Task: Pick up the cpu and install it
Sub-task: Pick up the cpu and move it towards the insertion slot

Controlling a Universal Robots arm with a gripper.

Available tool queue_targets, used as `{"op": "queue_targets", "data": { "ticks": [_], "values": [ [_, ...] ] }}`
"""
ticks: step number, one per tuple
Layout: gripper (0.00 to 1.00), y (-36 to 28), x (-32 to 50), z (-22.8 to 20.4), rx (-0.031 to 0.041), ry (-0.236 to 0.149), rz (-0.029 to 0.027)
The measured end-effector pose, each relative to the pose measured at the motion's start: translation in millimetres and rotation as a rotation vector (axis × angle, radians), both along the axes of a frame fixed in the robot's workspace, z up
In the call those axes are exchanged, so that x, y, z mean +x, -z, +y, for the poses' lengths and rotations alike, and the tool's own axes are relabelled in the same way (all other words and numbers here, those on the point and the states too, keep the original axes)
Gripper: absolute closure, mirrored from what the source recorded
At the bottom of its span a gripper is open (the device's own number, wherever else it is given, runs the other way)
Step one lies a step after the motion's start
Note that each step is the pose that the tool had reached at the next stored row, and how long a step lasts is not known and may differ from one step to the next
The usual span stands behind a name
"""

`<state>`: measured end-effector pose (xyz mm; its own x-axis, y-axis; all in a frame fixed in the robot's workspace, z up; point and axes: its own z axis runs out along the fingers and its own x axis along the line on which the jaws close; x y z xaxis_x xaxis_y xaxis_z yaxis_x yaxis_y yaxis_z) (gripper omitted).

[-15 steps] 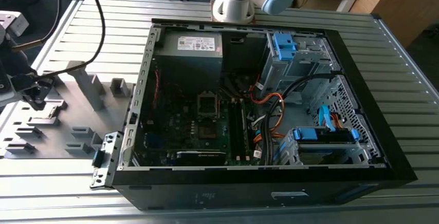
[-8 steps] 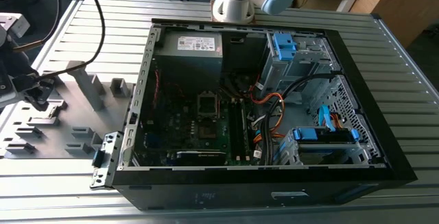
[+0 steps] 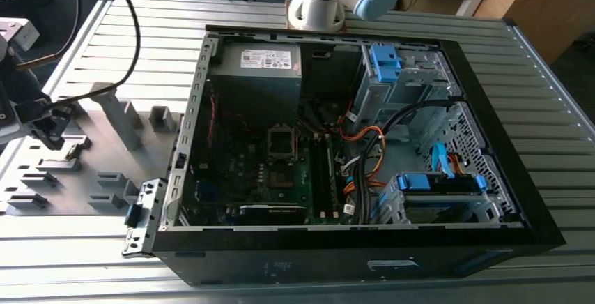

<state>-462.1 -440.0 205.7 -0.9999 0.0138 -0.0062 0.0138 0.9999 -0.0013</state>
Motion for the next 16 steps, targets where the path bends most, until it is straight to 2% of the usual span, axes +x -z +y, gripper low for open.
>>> {"op": "queue_targets", "data": {
  "ticks": [3,7,11,16],
  "values": [
    [0.89,3.9,-1.0,0.0,-0.0017,0.000,0.0000],
    [0.89,4.6,-1.2,0.0,-0.0019,0.000,0.0003],
    [0.89,8.1,-1.4,0.0,-0.0018,0.000,0.0002],
    [0.89,8.5,-1.4,0.0,-0.0019,0.000,0.0002]
  ]
}}
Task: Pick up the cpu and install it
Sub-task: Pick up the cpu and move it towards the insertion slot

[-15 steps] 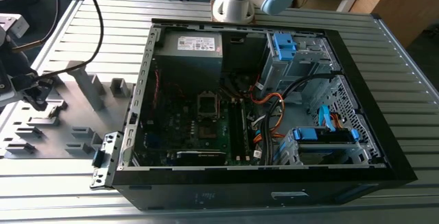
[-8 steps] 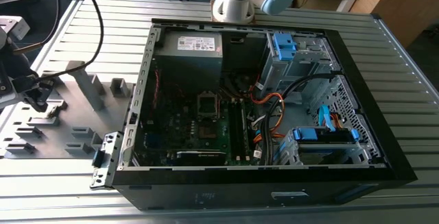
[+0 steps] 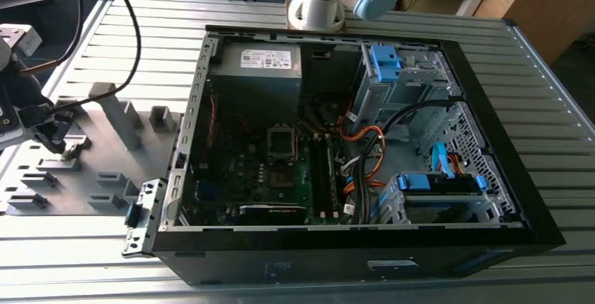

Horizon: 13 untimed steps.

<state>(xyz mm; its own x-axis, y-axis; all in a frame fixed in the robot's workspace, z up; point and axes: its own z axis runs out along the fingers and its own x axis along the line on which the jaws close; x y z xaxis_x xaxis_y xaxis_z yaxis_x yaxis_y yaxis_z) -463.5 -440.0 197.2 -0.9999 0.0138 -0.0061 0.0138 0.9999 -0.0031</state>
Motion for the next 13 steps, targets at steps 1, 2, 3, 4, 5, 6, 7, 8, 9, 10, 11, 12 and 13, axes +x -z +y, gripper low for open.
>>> {"op": "queue_targets", "data": {
  "ticks": [1,2,3,4,5,6,7,8,9,10,11,12,13],
  "values": [
    [0.89,0.0,0.0,0.0,0.0000,0.000,0.0000],
    [0.89,0.1,0.0,0.0,0.0001,0.000,-0.0001],
    [0.89,0.1,0.0,0.0,0.0001,0.000,0.0000],
    [0.89,0.1,0.0,0.0,0.0001,0.000,-0.0001],
    [0.83,0.1,0.0,0.0,0.0000,0.000,-0.0001],
    [0.83,0.1,0.0,0.0,0.0000,0.000,-0.0001],
    [0.77,0.1,0.0,0.0,0.0000,0.000,-0.0001],
    [0.71,0.1,0.0,0.0,0.0001,0.000,-0.0001],
    [0.71,0.1,0.0,0.0,0.0000,0.000,0.0000],
    [0.65,0.1,0.0,0.0,0.0001,0.000,-0.0001],
    [0.59,0.1,0.0,0.0,0.0000,0.000,-0.0001],
    [0.59,0.2,0.0,0.0,0.0001,0.000,-0.0001],
    [0.53,0.2,0.0,0.0,0.0001,0.000,-0.0002]
  ]
}}
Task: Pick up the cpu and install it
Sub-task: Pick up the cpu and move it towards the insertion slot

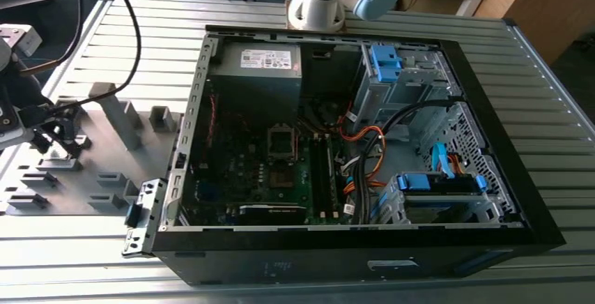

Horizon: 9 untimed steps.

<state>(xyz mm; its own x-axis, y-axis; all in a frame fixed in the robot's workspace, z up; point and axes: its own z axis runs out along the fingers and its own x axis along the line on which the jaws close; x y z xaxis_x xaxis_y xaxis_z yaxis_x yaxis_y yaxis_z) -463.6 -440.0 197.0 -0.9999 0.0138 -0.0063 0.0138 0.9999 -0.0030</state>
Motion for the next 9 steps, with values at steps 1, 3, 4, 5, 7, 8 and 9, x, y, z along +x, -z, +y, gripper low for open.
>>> {"op": "queue_targets", "data": {
  "ticks": [1,3,4,5,7,8,9],
  "values": [
    [0.53,0.0,0.0,0.0,0.0000,0.000,0.0000],
    [0.42,-0.1,-0.2,0.0,0.0000,0.000,0.0001],
    [0.42,-0.1,-0.2,0.0,0.0000,0.000,0.0001],
    [0.35,-0.1,-0.2,0.0,-0.0001,0.000,0.0001],
    [0.35,1.4,-0.2,0.0,0.0001,0.000,-0.0003],
    [0.35,2.4,-0.2,0.0,0.0000,0.000,-0.0001],
    [0.35,3.5,-0.2,0.0,-0.0001,0.000,0.0001]
  ]
}}
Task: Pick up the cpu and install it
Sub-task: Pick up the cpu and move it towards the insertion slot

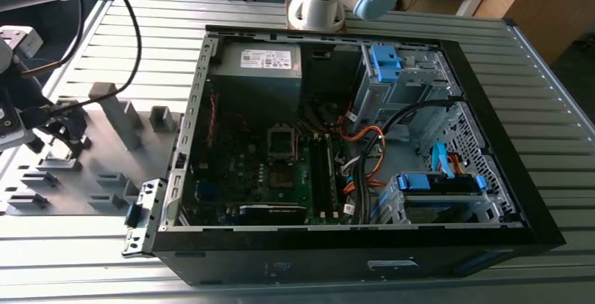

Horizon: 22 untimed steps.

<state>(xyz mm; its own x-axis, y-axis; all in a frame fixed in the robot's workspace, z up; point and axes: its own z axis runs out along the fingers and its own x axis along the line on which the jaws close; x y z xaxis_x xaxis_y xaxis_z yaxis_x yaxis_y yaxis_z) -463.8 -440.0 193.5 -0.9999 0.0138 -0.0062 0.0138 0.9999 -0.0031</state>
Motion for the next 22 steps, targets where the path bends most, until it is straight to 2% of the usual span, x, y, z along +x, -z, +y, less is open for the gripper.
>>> {"op": "queue_targets", "data": {
  "ticks": [5,10,22],
  "values": [
    [0.35,5.2,0.0,0.0,-0.0011,0.000,0.0000],
    [0.35,9.1,0.0,0.0,-0.0052,0.000,0.0000],
    [0.35,9.7,0.0,0.0,-0.0060,0.000,0.0005]
  ]
}}
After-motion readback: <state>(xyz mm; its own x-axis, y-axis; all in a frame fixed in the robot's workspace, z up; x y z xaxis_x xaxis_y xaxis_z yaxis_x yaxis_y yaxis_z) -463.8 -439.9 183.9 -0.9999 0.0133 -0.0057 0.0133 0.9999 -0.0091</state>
